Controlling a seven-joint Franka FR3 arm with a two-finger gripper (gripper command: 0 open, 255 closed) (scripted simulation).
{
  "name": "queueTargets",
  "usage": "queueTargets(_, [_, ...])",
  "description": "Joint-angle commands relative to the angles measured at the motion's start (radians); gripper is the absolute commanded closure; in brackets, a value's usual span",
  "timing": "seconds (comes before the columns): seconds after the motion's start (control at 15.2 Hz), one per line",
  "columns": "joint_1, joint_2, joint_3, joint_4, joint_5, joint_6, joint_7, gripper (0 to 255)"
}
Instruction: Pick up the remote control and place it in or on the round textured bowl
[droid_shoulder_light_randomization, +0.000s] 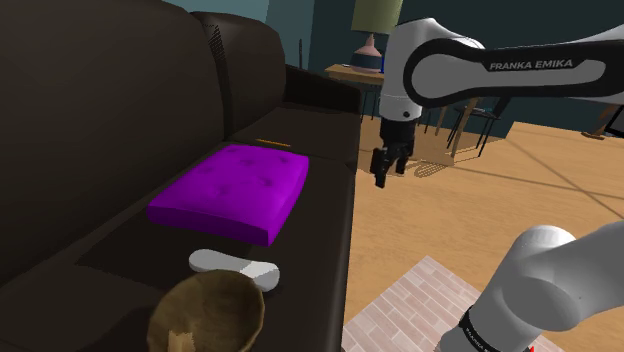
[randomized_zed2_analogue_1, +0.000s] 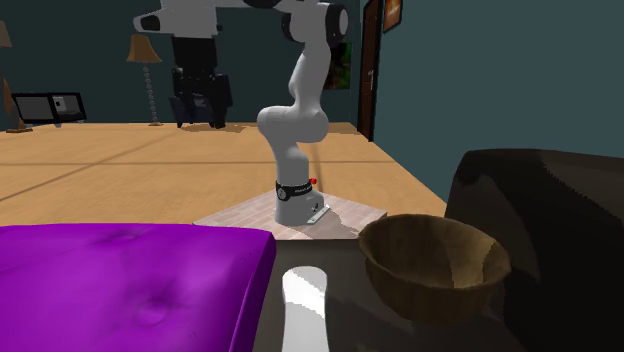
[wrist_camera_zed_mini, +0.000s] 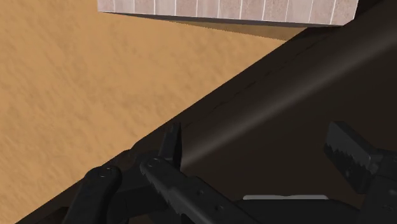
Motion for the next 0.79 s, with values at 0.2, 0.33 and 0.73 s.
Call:
queueTargets(0.2, [0.045,0.13,0.053,0.022,0.032,0.123,0.005,0])
queueTargets(0.33, [0.062,0.183,0.074,0.038,0.04,0.167,0.008,0])
queueTargets(0.73, [0.107,0.348,0.141,0.105,0.05,0.283,0.018,0])
